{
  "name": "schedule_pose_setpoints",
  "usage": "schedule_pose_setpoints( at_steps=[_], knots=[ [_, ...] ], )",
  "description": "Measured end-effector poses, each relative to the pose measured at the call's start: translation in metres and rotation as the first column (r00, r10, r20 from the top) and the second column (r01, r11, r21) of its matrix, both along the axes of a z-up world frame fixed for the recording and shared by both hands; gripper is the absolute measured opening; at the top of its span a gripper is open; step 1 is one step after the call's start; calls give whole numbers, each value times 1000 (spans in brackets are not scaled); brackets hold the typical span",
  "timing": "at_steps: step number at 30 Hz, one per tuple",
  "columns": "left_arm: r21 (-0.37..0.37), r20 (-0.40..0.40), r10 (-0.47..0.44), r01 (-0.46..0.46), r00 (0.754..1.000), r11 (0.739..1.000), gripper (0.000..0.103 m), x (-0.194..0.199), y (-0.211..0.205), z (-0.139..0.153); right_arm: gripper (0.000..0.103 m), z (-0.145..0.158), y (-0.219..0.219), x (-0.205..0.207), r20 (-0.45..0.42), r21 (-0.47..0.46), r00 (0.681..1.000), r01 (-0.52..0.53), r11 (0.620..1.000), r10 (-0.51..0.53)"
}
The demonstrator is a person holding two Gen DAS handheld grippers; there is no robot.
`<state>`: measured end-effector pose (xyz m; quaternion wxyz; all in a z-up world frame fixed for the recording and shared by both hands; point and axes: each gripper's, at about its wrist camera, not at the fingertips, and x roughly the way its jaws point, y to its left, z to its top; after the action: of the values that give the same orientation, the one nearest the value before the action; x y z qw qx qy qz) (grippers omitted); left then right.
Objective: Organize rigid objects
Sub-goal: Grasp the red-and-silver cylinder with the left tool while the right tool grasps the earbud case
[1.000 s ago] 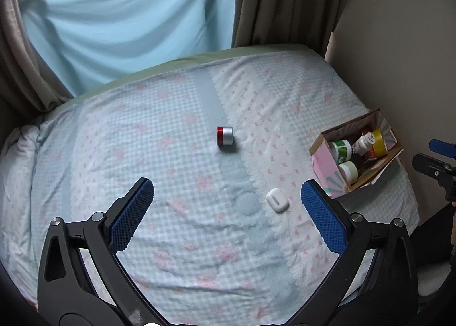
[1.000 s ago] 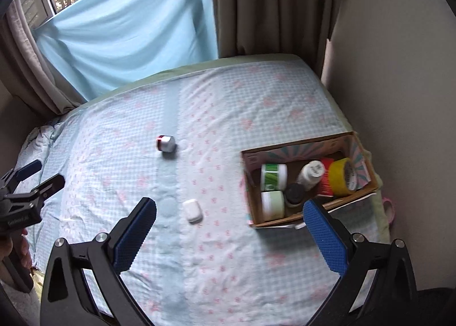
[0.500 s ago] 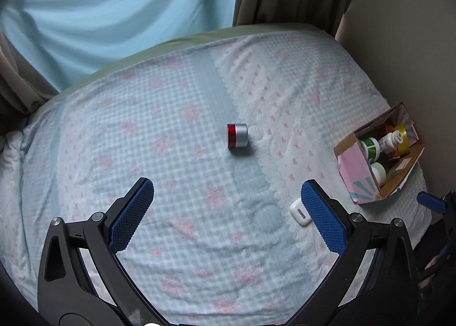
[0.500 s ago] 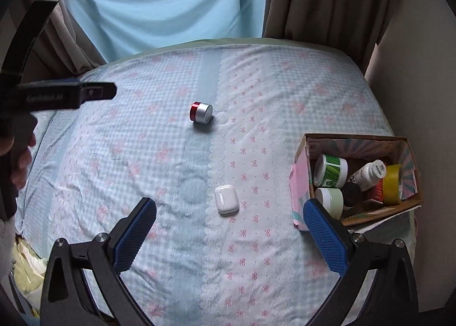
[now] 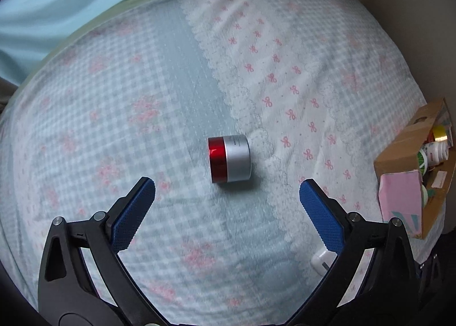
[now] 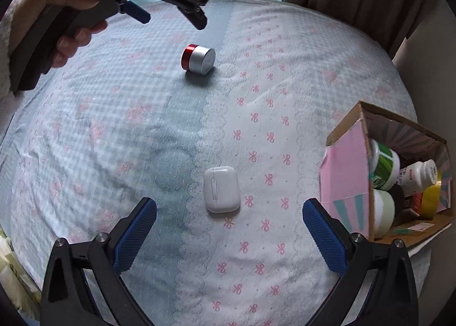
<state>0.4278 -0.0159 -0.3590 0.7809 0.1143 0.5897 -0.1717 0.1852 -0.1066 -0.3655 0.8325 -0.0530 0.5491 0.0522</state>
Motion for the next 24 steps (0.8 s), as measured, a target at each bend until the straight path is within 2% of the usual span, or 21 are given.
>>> schedule_pose_setpoints(
  at_steps=[2,6,9,13,14,18,20,21,22,24],
  knots=[
    [12,-31,-9,9,999,1000,96,12,-6,-21,102,-14,4,7,-18,-8,1000,-8,1000,8],
    [36,-53,-13,15,998,999,95,27,-13,-52,99,-41,8,20,-59,-3,998,-4,1000,4],
    [37,-67,-5,7,998,999,87,33,-15,-69,98,-59,10,29,-83,0,997,0,1000,0],
    [28,-74,6,-4,997,1000,84,40,-18,-86,86,-80,10,40,-134,21,991,14,1000,-11],
    [25,-72,10,-8,997,1000,78,41,-18,-89,84,-84,11,42,-145,22,989,16,1000,-13],
    [2,-87,25,-25,996,1000,69,47,-20,-99,78,-95,15,46,-164,24,986,10,1000,-6],
    [-2,-87,24,-24,996,1000,59,48,-22,-103,77,-95,16,46,-158,23,987,12,1000,-8],
    [-3,-86,21,-21,996,1000,56,48,-23,-104,74,-95,17,46,-156,22,988,16,1000,-12],
    [-7,-84,18,-18,996,1000,47,48,-24,-103,68,-95,17,46,-154,18,988,19,1000,-16],
    [-4,-80,18,-18,997,1000,44,49,-24,-104,60,-95,16,48,-154,13,988,23,1000,-20]
  ],
)
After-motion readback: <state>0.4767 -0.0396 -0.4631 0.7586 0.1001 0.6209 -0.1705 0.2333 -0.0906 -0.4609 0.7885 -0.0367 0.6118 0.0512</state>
